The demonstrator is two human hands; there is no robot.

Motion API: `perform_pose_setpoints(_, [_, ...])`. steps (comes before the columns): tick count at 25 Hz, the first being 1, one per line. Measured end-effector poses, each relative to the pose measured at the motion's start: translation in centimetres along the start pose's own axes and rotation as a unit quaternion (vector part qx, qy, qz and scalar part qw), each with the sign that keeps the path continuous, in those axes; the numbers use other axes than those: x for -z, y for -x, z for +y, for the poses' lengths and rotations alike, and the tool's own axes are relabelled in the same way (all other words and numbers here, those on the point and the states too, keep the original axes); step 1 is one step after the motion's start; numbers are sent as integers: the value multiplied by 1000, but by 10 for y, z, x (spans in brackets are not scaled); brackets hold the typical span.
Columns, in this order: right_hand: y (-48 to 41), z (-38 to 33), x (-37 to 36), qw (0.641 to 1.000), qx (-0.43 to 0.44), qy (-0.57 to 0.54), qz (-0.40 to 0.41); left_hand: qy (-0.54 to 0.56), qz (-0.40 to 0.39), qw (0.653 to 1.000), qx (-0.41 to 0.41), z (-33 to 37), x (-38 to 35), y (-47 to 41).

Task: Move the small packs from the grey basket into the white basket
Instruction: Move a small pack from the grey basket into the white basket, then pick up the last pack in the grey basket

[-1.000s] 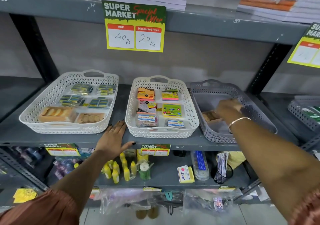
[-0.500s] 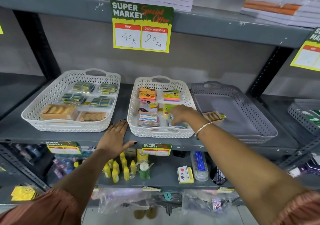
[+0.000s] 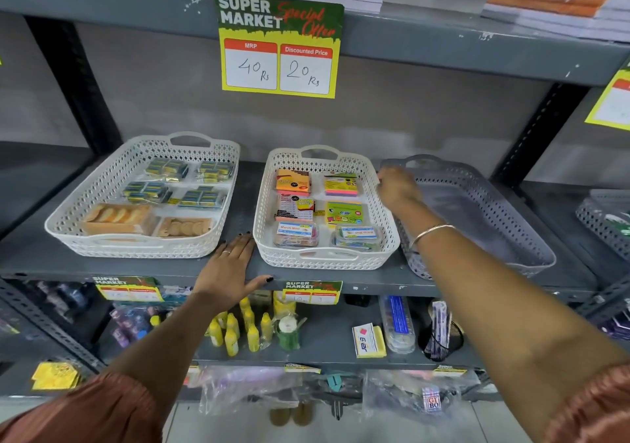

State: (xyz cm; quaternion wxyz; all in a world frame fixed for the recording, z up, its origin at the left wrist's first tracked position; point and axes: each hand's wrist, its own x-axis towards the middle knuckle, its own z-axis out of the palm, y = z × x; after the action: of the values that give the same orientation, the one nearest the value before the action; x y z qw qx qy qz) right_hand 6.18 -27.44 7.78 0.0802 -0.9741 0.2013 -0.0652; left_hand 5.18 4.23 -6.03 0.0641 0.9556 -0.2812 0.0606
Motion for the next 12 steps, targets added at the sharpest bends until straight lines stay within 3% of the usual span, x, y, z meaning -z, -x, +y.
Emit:
perform_pose_setpoints(4, [3, 54, -17, 988, -95, 112, -37, 2, -1, 1000, -2, -1, 0, 1])
perform_pose_setpoints(8, [16, 87, -41, 976, -76, 167, -113, 10, 6, 1000, -2, 0, 1, 1])
perform_pose_setpoints(12, [15, 85, -46, 969, -45, 219, -109, 18, 8, 1000, -1, 1, 1, 2])
